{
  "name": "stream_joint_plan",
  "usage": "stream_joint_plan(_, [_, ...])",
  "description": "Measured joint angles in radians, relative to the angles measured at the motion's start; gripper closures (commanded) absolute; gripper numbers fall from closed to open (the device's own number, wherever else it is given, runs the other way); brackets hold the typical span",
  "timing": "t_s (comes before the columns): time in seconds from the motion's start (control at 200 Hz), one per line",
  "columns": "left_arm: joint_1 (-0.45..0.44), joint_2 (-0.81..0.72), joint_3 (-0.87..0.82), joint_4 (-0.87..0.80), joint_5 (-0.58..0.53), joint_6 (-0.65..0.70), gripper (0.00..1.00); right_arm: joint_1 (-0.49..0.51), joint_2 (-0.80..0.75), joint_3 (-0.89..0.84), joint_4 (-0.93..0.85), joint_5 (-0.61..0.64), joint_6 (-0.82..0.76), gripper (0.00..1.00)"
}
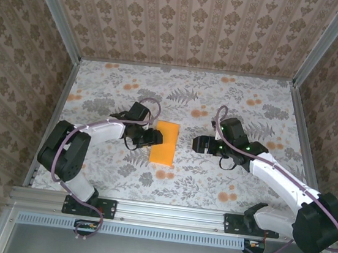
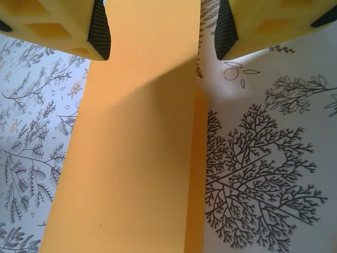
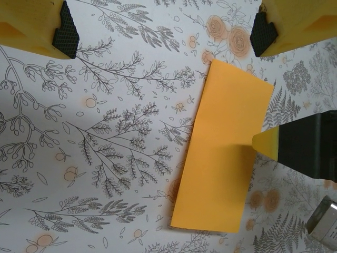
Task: Fold a paper plane with a square sheet of paper (fold left side to right side)
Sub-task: Third fold the triangle at the center of the table.
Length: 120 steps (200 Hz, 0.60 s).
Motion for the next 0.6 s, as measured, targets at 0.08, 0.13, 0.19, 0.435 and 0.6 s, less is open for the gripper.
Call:
stream_joint_plan(0.08, [0.000,0.008,0.000,0.012,0.011,-0.001,0.49,0.003,0.000,0.000,0.000,-0.003,-0.003,0.12])
stream_joint_plan(0.13, [0.000,0.011,0.000,0.015,0.016,0.000,0.53,0.005,0.000,0.000,0.000,-0.004,-0.007,0.12])
stream_joint_plan(0.19, [0.000,0.011,-0.001,0.017,0.019,0.000,0.60,0.006,0.000,0.000,0.001,-0.006,-0.010,0.13])
stream_joint_plan(0.435, [0.000,0.011,-0.011,0.033,0.031,-0.010,0.92,0.029,-0.025,-0.026,0.028,-0.007,-0.041,0.13])
stream_joint_plan(0.6, [-0.014,0.010,-0.012,0.042,0.042,-0.033,1.00,0.155,-0.084,-0.077,0.091,0.068,-0.123,0.13])
